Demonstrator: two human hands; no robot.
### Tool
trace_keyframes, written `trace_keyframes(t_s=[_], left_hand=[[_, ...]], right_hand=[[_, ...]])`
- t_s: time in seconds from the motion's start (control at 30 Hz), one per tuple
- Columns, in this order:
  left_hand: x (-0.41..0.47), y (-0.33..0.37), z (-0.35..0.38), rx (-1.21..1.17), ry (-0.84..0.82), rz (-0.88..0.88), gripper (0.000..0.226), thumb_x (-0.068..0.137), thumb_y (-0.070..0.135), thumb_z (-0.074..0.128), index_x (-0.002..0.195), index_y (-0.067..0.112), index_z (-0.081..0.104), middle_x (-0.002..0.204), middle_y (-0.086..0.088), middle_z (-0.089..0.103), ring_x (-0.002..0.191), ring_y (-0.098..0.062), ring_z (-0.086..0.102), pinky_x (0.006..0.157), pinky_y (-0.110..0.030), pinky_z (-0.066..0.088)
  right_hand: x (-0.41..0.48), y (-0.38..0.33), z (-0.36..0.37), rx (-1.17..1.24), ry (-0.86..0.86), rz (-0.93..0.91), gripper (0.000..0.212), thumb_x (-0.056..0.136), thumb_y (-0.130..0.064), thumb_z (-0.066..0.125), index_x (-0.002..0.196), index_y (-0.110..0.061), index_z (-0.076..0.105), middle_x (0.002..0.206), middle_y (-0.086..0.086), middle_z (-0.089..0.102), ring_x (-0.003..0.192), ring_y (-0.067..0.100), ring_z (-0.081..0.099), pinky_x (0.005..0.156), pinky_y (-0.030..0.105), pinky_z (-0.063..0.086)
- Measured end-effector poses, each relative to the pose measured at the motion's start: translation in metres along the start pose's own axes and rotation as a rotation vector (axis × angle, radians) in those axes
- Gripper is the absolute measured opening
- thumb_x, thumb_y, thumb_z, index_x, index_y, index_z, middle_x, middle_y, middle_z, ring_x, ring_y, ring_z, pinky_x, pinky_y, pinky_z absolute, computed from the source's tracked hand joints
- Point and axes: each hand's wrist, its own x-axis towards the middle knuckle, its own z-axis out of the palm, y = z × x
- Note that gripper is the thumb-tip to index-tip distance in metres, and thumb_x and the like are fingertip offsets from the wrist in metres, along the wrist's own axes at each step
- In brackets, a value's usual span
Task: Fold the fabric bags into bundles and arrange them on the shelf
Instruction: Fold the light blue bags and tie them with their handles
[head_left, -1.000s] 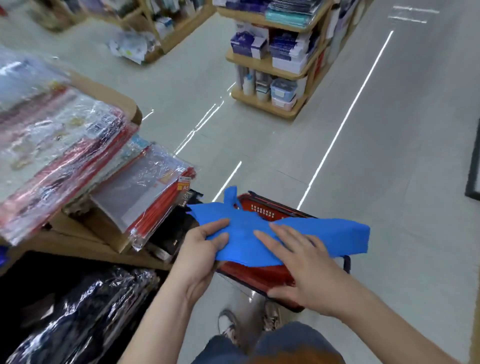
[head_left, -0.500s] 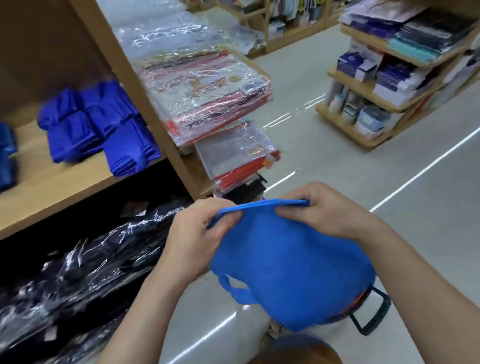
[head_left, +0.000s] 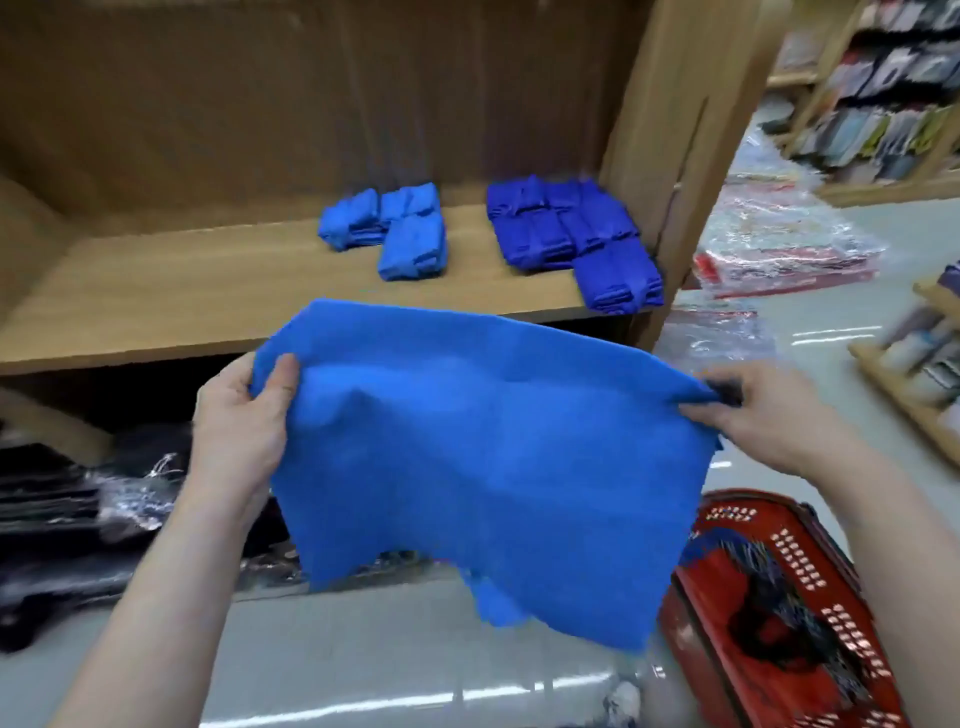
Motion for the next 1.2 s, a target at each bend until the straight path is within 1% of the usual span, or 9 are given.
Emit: trace_keyframes(t_s=[0.13,0.23,0.4,0.47,0.57,0.7,0.87,1.03,1.2], left_hand=[[0.004,-0.011,-0.085,0.357,-0.070,-0.028,0.038,0.086,-0.007,0.061,0.084,0.031,0.063,0.073,0.019,0.070,0.065,0.002,0.061,0.059,-0.015,0.048],[0.000,-0.008,-0.122,0.785,-0.006,0.014,0.044,0.079,0.003,0.068,0.104,0.039,0.061,0.100,0.011,0.070,0.087,-0.010,0.064,0.078,-0.029,0.047],[-0.010,0.036,-0.095,0.466,-0.166,0.249,0.046,0.078,0.042,0.072,0.122,0.038,0.058,0.111,0.021,0.066,0.108,0.002,0.059,0.098,-0.027,0.046],[0.002,0.055,-0.077,0.431,-0.200,0.275,0.046,0.076,0.050,0.071,0.118,0.038,0.057,0.104,0.021,0.068,0.100,-0.001,0.062,0.088,-0.027,0.050],[0.034,0.077,-0.070,0.229,-0.110,0.212,0.018,0.080,0.031,0.077,0.084,0.022,0.063,0.071,0.012,0.062,0.065,-0.008,0.057,0.060,-0.027,0.045],[0.064,0.093,-0.095,0.209,0.045,0.261,0.024,0.087,0.014,0.071,0.068,0.013,0.055,0.063,0.008,0.052,0.059,-0.009,0.048,0.056,-0.025,0.040],[0.091,0.100,-0.140,0.164,0.311,0.255,0.020,0.088,0.018,0.069,0.071,0.023,0.060,0.067,0.010,0.057,0.064,-0.010,0.052,0.063,-0.028,0.043],[0.105,0.099,-0.175,0.238,0.348,0.125,0.013,0.072,0.026,0.072,0.082,0.019,0.067,0.083,-0.003,0.069,0.074,-0.022,0.063,0.074,-0.043,0.052],[0.127,0.117,-0.185,0.920,0.230,0.368,0.076,0.077,0.003,0.068,0.125,0.055,0.040,0.106,0.004,0.065,0.071,-0.019,0.062,0.077,-0.038,0.053]], right_hand=[[0.024,-0.080,0.021,0.238,0.171,-0.229,0.016,0.085,-0.016,0.071,0.073,-0.027,0.071,0.064,-0.005,0.062,0.063,0.004,0.051,0.057,0.023,0.038],[0.046,-0.144,0.033,0.331,0.095,-0.335,0.025,0.092,-0.022,0.065,0.068,-0.016,0.066,0.060,-0.008,0.051,0.058,0.006,0.044,0.054,0.026,0.036],[0.068,-0.259,0.061,0.254,-0.073,-0.622,0.051,0.093,-0.038,0.063,0.069,0.005,0.046,0.063,0.004,0.032,0.055,0.011,0.029,0.049,0.032,0.027],[0.074,-0.295,0.075,0.185,-0.148,-0.760,0.052,0.091,-0.036,0.066,0.068,0.005,0.045,0.062,0.002,0.029,0.054,0.009,0.024,0.047,0.024,0.021],[0.088,-0.329,0.089,0.206,-0.184,-0.889,0.037,0.083,-0.039,0.074,0.070,-0.010,0.056,0.059,-0.006,0.039,0.055,0.007,0.032,0.050,0.021,0.027],[0.144,-0.326,0.083,0.079,-0.240,-0.825,0.038,0.070,-0.040,0.083,0.100,-0.030,0.062,0.089,-0.017,0.063,0.082,0.002,0.058,0.073,0.019,0.045],[0.210,-0.310,0.086,-0.172,-0.328,-0.651,0.020,0.077,-0.023,0.081,0.067,-0.020,0.063,0.066,-0.003,0.063,0.069,0.022,0.058,0.062,0.033,0.042],[0.227,-0.362,0.093,-0.140,-0.010,-0.690,0.011,0.081,-0.028,0.075,0.089,-0.021,0.071,0.086,0.006,0.068,0.088,0.030,0.060,0.074,0.035,0.049],[0.234,-0.459,0.097,-0.218,0.271,-0.997,0.019,0.089,-0.020,0.065,0.107,-0.016,0.069,0.106,0.012,0.066,0.104,0.035,0.056,0.082,0.037,0.044]])
